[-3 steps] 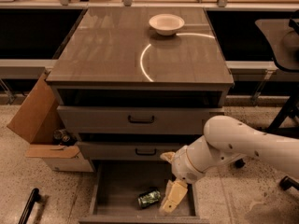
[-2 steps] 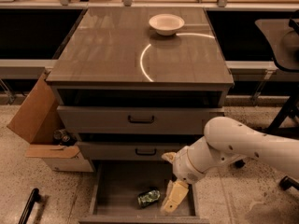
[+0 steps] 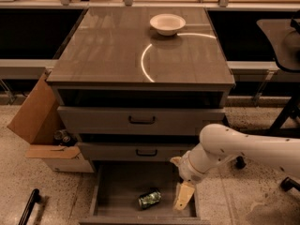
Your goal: Pick green can from bottom drawer and place on counter
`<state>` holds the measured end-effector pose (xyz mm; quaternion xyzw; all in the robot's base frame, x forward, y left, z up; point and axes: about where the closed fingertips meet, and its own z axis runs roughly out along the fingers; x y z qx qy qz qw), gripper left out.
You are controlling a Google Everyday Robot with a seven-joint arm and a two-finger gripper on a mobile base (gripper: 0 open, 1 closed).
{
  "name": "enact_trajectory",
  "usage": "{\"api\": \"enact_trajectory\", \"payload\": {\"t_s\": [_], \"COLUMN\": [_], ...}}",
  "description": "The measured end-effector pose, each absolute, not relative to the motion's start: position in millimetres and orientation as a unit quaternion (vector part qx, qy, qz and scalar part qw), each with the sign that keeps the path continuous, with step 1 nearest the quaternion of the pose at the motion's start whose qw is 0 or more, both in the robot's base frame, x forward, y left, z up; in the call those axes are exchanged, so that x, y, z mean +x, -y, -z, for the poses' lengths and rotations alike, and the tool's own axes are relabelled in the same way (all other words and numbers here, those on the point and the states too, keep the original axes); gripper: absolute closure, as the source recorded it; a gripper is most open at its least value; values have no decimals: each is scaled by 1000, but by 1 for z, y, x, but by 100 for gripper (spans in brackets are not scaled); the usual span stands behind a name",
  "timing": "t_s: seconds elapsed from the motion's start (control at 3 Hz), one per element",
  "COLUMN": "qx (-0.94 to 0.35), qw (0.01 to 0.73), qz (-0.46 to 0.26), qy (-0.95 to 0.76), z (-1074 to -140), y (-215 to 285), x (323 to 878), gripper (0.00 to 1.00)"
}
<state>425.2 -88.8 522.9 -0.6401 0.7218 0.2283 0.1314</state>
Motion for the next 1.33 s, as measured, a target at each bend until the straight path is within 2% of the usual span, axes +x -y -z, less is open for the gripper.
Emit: {"api": "enact_trajectory", "payload": {"t_s": [0.67,1.33], "qx": [-663,-670], "qw": [130,128], "qz": [-237,-239], "qy": [-698,-691], "z": [-438,-405], "y": [115,115], "x": [436,446], "gripper": [0,0]}}
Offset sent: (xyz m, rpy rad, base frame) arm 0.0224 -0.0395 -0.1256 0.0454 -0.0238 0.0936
